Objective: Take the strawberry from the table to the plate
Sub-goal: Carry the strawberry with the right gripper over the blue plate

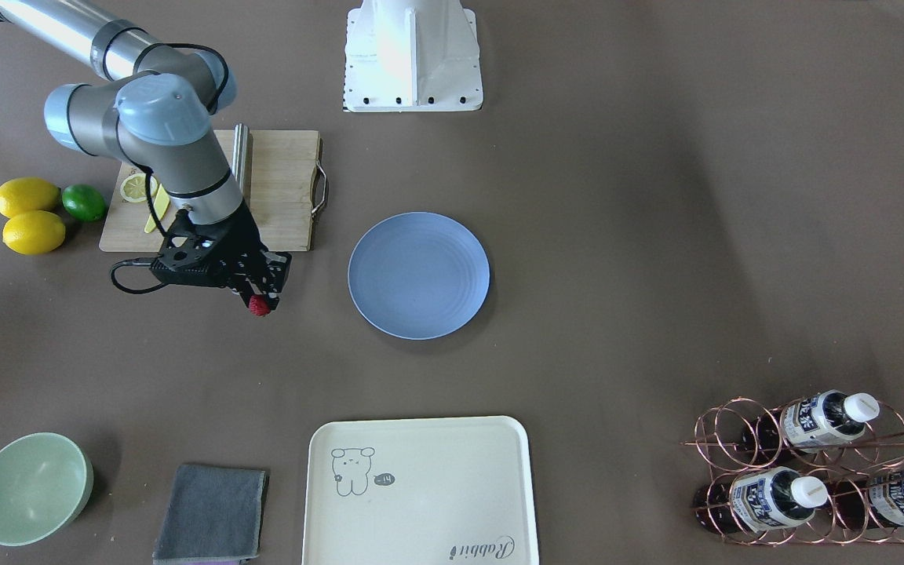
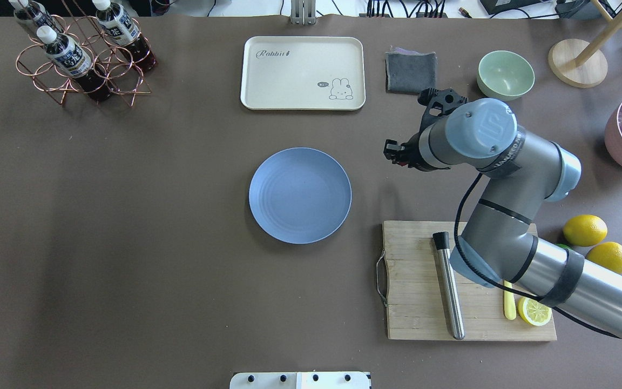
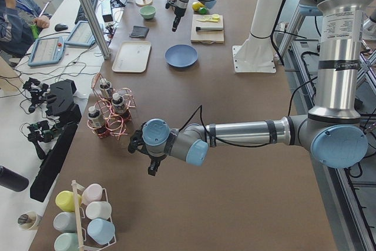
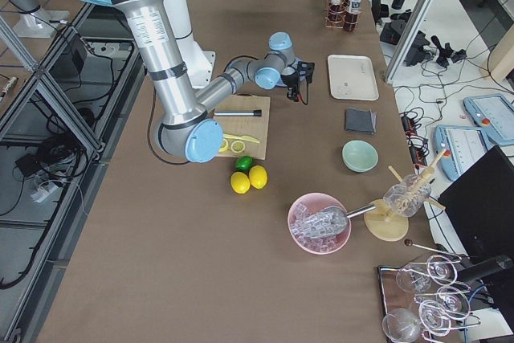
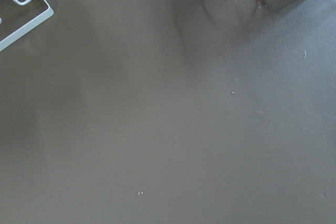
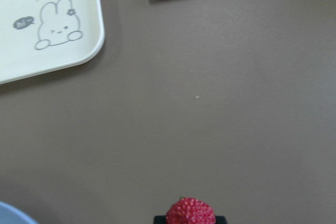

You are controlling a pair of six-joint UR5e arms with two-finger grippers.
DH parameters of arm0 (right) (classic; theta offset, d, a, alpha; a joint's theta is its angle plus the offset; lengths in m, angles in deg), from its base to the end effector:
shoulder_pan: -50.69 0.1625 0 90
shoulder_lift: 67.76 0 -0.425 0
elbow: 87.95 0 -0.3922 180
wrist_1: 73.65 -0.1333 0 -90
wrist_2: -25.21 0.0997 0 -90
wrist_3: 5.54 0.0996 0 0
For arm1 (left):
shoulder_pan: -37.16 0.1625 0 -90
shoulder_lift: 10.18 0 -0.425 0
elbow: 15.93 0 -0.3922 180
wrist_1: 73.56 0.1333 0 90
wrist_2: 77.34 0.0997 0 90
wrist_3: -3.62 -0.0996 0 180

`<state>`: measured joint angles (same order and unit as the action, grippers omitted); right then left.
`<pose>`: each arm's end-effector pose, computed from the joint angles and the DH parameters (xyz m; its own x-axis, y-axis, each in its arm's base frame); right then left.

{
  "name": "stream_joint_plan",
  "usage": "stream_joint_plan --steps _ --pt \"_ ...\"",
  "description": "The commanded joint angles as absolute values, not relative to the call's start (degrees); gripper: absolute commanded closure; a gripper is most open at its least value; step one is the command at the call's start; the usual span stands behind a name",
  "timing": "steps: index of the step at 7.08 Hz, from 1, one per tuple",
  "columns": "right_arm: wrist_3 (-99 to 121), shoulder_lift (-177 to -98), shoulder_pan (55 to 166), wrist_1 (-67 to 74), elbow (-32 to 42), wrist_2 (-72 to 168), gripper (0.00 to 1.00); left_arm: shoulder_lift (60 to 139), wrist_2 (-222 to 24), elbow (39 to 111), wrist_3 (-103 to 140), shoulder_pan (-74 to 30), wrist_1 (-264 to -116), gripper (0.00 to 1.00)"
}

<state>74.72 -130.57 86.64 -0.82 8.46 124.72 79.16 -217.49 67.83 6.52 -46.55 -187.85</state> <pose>-0.4657 -0.4821 0.3084 0.5850 0.2182 0.7811 -0.3819 0.9238 0.0281 -0.0019 -0.5019 0.6657 0.6163 0.2499 -0.7468 -0.0735 0.9624 0.2614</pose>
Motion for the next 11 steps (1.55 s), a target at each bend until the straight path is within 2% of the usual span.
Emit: stream_joint_plan --steps 1,3,5,11 --pt "82.92 -122.80 80.42 6.75 8.29 118.76 1.00 80.00 -217.26 67.83 6.43 -45.72 -184.05 0.01" --pt "88.21 -118.05 75.31 8.88 5.58 112.95 1.00 80.00 -217.35 68.18 6.43 -45.81 -184.03 0.01" --pt "92.10 -111.21 74.51 8.27 -3.60 110.14 1.00 79.48 -217.61 68.35 6.43 -45.81 -184.03 0.01" --pt "92.63 -111.00 72.39 8.18 -6.21 108.80 1.00 79.39 -217.88 68.53 6.52 -45.81 -184.03 0.01"
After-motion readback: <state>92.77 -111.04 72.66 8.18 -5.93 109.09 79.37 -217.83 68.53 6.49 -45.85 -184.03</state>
